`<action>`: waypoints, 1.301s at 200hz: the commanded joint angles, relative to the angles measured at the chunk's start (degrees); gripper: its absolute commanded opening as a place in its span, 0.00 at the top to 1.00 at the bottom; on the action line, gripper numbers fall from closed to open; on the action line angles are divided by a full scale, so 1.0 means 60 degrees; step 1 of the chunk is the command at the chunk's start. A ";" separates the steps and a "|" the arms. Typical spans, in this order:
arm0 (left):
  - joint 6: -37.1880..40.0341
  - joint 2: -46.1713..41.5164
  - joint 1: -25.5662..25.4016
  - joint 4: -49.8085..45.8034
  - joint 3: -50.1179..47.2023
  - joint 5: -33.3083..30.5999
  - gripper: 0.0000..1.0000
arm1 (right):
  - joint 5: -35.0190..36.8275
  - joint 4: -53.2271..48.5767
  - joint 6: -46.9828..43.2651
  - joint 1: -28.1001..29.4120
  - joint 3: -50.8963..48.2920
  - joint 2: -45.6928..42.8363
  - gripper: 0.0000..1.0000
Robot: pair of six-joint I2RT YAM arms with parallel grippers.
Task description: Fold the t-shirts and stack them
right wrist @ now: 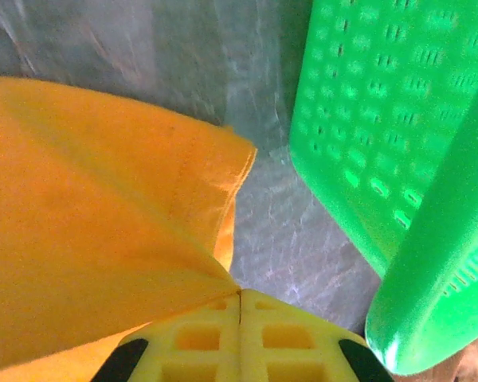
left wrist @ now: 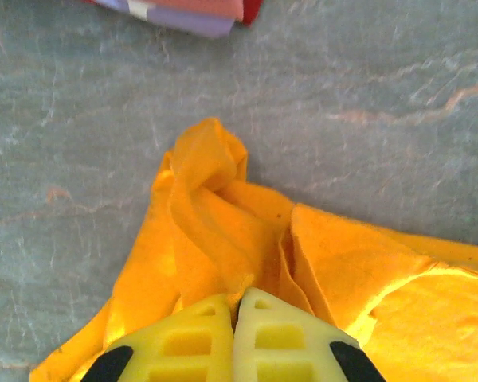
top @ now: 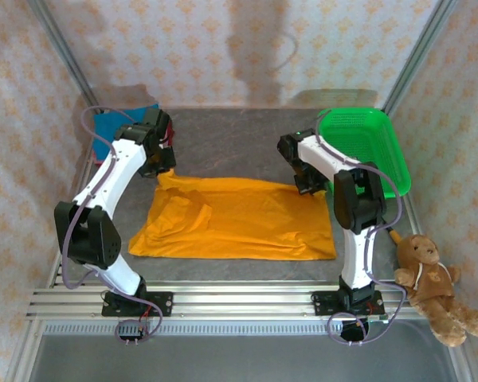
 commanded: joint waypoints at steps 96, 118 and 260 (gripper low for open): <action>-0.0587 -0.1903 -0.0305 -0.1314 -0.2056 0.0535 1.00 | -0.0569 -0.0818 0.0660 -0.0027 -0.1500 -0.1247 1.00; -0.0871 -0.2148 -0.0459 -0.1315 -0.2807 0.0616 1.00 | -0.0696 -0.0736 0.0871 -0.0021 -0.1951 -0.1198 1.00; -0.2034 -0.3229 -0.0875 -0.1311 -0.5121 0.0665 0.67 | -0.1853 -0.0765 0.1925 0.1238 -0.1339 -0.2864 0.67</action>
